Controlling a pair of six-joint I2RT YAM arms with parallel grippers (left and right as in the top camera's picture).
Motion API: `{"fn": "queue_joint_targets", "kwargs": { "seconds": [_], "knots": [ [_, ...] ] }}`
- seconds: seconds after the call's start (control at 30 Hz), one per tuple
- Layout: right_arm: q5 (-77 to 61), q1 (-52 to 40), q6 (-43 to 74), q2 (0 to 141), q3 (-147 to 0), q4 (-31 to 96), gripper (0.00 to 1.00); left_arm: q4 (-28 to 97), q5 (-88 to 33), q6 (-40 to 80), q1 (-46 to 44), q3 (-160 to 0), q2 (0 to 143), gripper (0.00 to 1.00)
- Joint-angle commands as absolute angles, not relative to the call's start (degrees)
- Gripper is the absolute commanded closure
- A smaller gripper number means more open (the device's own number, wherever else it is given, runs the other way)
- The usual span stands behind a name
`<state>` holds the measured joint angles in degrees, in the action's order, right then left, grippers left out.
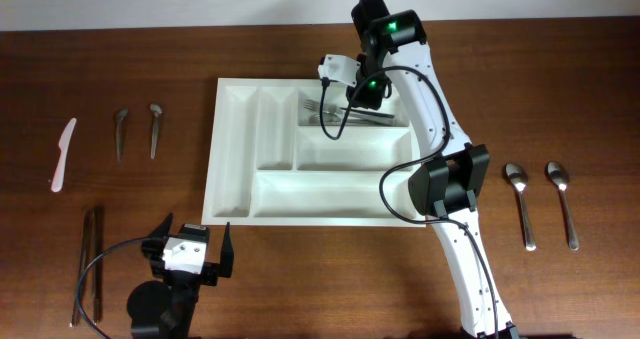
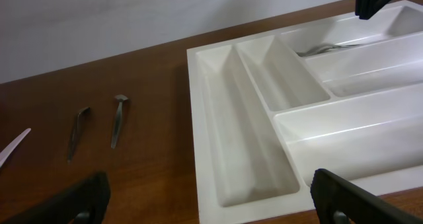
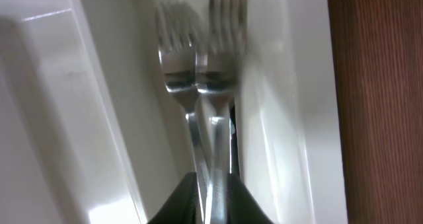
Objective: Pack container
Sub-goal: 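Open the right gripper to drop the fork, withdraw right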
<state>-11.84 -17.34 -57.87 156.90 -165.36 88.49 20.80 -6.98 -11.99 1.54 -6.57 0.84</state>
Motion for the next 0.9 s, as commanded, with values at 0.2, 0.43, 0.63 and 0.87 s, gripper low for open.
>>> {"fn": "queue_joint_targets", "kwargs": {
  "seconds": [0.2,0.43,0.63,0.87],
  "knots": [
    [-13.13,-17.19,-55.96,154.76,-164.97,86.59,0.30,20.84,-6.57,-12.71,1.83,-6.35,0.40,0.01],
    [-8.40,-16.53,-37.69,150.89,-171.74,84.25,0.01,20.84,-6.57,-12.71,1.83,-6.35,0.40,0.01],
    [-3.84,-13.54,-25.96,144.20,-178.60,89.38,0.01,20.84,-6.57,-12.71,1.83,-6.35,0.40,0.01],
    [-3.88,-6.85,-17.39,135.52,-179.70,95.94,0.01,20.84,-6.57,-12.71,1.83,-6.35,0.40,0.01]
  ]
}}
